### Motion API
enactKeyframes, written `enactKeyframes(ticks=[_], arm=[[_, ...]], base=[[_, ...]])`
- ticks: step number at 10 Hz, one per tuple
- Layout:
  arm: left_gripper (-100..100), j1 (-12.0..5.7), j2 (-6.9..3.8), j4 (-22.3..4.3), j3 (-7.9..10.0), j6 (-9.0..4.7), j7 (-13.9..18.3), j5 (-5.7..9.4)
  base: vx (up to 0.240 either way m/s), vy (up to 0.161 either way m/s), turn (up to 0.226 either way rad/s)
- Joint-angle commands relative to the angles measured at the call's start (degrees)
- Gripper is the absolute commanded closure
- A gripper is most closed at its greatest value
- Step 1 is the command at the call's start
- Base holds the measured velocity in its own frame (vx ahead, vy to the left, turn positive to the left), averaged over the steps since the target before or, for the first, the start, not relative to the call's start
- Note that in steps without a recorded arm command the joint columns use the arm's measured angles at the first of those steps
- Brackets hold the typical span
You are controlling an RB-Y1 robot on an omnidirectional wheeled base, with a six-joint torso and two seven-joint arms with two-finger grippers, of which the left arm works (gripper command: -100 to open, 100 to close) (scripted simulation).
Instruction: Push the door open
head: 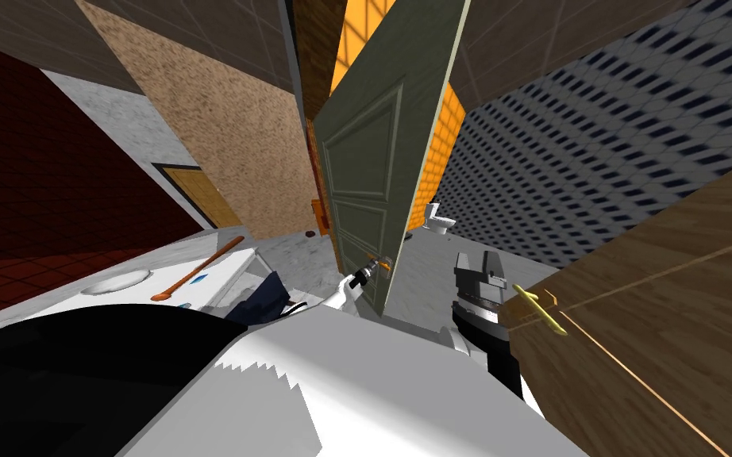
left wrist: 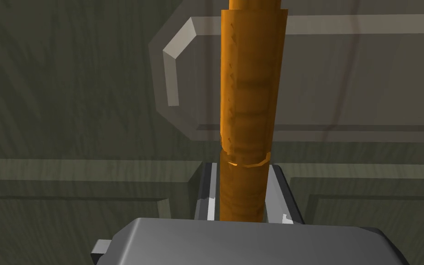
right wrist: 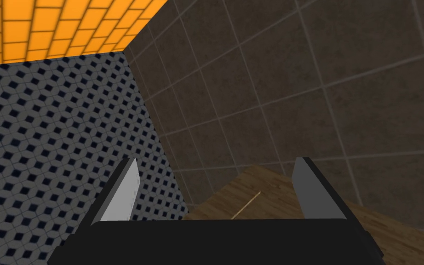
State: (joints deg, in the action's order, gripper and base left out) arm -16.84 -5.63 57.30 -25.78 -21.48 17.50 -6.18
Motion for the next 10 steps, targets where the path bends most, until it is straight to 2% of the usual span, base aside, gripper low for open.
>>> enactKeyframes(ticks=[1,7,10], arm=[[100,-0.11,-0.59,1.0,2.11,0.62,-0.6,0.32],[100,-0.5,0.31,-0.5,5.46,0.65,-2.3,0.73],[100,-0.84,1.21,-1.9,8.38,0.68,-3.7,1.08]], base=[[0.098,-0.152,0.05],[0.081,-0.115,0.04],[0.098,-0.17,0.058]])
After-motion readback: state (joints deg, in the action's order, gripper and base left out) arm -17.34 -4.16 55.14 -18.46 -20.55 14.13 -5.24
